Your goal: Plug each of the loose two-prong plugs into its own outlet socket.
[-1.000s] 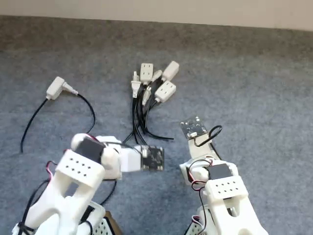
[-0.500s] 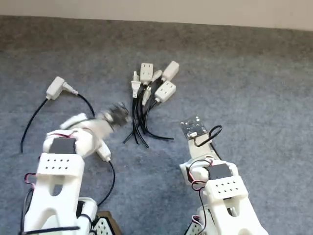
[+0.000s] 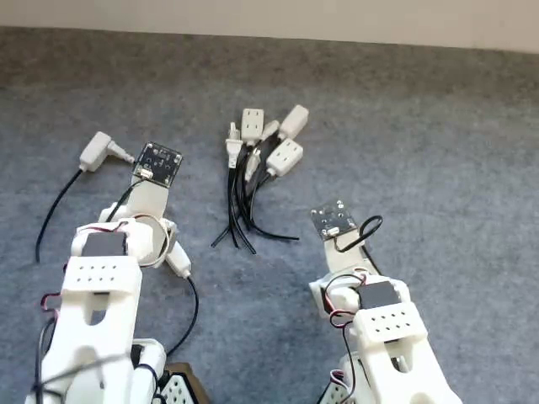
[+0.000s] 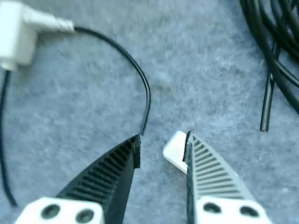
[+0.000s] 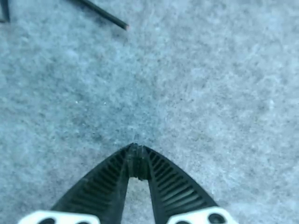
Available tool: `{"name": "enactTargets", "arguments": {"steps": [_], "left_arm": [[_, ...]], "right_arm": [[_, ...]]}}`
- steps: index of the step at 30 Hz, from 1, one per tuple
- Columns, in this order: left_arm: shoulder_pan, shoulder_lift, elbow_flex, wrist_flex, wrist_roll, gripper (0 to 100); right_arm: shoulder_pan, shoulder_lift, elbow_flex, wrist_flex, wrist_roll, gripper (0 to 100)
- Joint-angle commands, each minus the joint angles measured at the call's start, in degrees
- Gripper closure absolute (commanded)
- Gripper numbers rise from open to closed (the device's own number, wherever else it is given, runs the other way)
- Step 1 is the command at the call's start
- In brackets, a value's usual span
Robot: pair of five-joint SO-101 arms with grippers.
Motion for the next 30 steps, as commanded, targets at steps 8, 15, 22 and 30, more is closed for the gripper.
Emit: {"name": "enactTargets", "arguments": {"steps": [8,15,22,30], "left_arm": [[2.3,19.6,-16.9,17.1,7.0,83],[4.8,18.7,-22.1,22.9,10.5,83],[7.2,17.0,-34.2,30.4,14.6,83],[7.8,20.2,-32.4,30.8,16.5,83]], "right_arm": [[-0.5,-0.8,-0.1,-0.7,0.7,99.3],[-0.5,-0.8,-0.1,-0.7,0.7,99.3],[-0.5,-0.8,-0.1,-0.8,0.7,99.3],[-0.5,-0.8,-0.1,-0.8,0.7,99.3]]}}
